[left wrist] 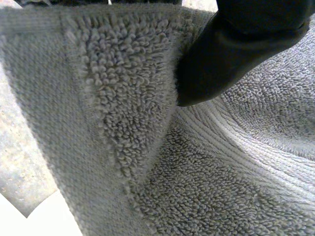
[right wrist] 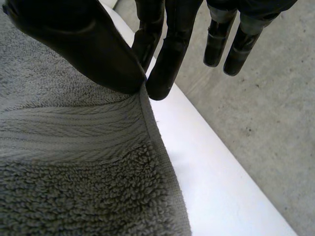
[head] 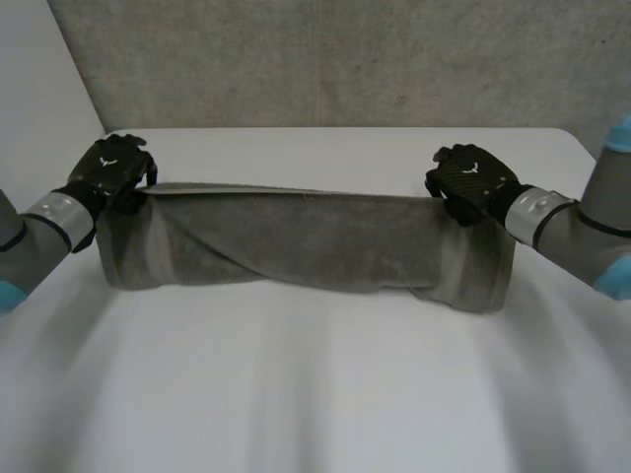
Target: Fold the towel.
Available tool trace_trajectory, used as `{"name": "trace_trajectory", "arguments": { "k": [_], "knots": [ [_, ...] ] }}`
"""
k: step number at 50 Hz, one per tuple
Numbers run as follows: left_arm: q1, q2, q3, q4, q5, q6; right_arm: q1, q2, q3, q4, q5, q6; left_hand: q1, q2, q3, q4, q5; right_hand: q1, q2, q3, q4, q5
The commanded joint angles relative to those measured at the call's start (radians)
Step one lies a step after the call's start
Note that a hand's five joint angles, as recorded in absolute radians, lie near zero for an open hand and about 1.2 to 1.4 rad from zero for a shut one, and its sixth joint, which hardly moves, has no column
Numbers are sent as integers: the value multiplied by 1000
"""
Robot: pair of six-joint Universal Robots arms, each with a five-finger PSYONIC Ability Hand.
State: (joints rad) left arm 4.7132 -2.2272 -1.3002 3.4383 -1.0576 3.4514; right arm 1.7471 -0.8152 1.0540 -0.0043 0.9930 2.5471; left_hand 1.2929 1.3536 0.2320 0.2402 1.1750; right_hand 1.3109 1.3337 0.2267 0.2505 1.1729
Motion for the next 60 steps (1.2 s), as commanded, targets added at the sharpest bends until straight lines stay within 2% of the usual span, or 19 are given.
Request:
{"name": "trace_trajectory", "arguments": {
  "k": [1,9,28,30,31,32,34,35,37,38,39,40,42,43,45,54,56,57,60],
  "knots": [
    [-5,-97,102,-10,-5,12,17,117,-132,-16,10,-2,103,43,-57,-66,47,85,63,-52,-76,49],
    [-5,-183,162,-27,-16,94,40,217,-256,-20,19,-2,103,43,-57,-66,47,85,63,-52,-76,49],
    [-12,-227,206,-27,-42,95,46,344,-419,-35,65,-2,103,43,-57,-66,47,85,63,-52,-76,49],
    [-13,-227,203,-27,-42,95,46,346,-417,-48,65,-2,4,-57,-57,-66,-53,85,63,-52,-76,49],
    [-13,-227,202,-27,-45,95,46,347,-414,-58,67,-2,-130,-190,-57,-66,-186,85,63,-52,-76,49],
    [-13,-227,202,-27,-45,95,46,347,-414,-59,67,-2,-131,-192,-57,-66,-188,85,63,-52,-76,49],
    [-15,-221,197,-27,-50,95,49,349,-408,-72,70,-2,-587,-647,-57,-66,-643,85,63,-52,-76,49],
    [-15,-221,197,-27,-50,95,49,349,-408,-72,70,-2,-589,-650,-57,-66,-646,85,63,-52,-76,49],
    [-19,-212,193,-28,-51,95,61,347,-405,-86,85,-2,-738,-799,-57,-66,-795,-144,-167,-52,-76,-181],
    [-19,-212,193,-28,-51,95,61,347,-405,-86,85,-2,-739,-800,-57,-66,-795,-145,-168,-52,-76,-182],
    [-25,-204,193,-28,-50,95,65,346,-402,-95,94,-2,-785,-846,-57,-66,-842,-375,-398,-52,-76,-412],
    [-25,-204,193,-28,-50,95,65,346,-402,-95,95,-2,-786,-847,-57,-66,-842,-377,-400,-52,-76,-414],
    [-33,-184,182,-28,-56,94,68,338,-394,-114,117,-1,-885,-946,-57,-66,-942,-936,-959,-52,-76,-972],
    [-33,-184,182,-28,-56,94,68,338,-394,-114,118,-1,-886,-946,-57,-66,-942,-938,-961,-52,-76,-975],
    [-33,-161,167,-28,-65,94,75,326,-384,-132,137,-2,-889,-949,-57,-66,-945,-1122,-1145,-52,-76,-1159],
    [-35,-120,148,-27,-73,91,75,242,-272,-250,184,9,-880,-940,-57,-66,-936,-1136,-1159,-52,-76,-1173],
    [-35,-86,121,-30,-73,86,78,156,-179,-305,220,21,-883,-943,-57,-66,-939,-1136,-1159,-52,-76,-1173],
    [-35,-86,121,-30,-73,86,78,156,-178,-306,220,21,-883,-943,-57,-66,-939,-1136,-1159,-52,-76,-1173],
    [-33,-22,55,-27,-71,77,75,24,-47,-315,220,74,-883,-943,-57,-66,-939,-1136,-1159,-52,-76,-1173]
  ]
}}
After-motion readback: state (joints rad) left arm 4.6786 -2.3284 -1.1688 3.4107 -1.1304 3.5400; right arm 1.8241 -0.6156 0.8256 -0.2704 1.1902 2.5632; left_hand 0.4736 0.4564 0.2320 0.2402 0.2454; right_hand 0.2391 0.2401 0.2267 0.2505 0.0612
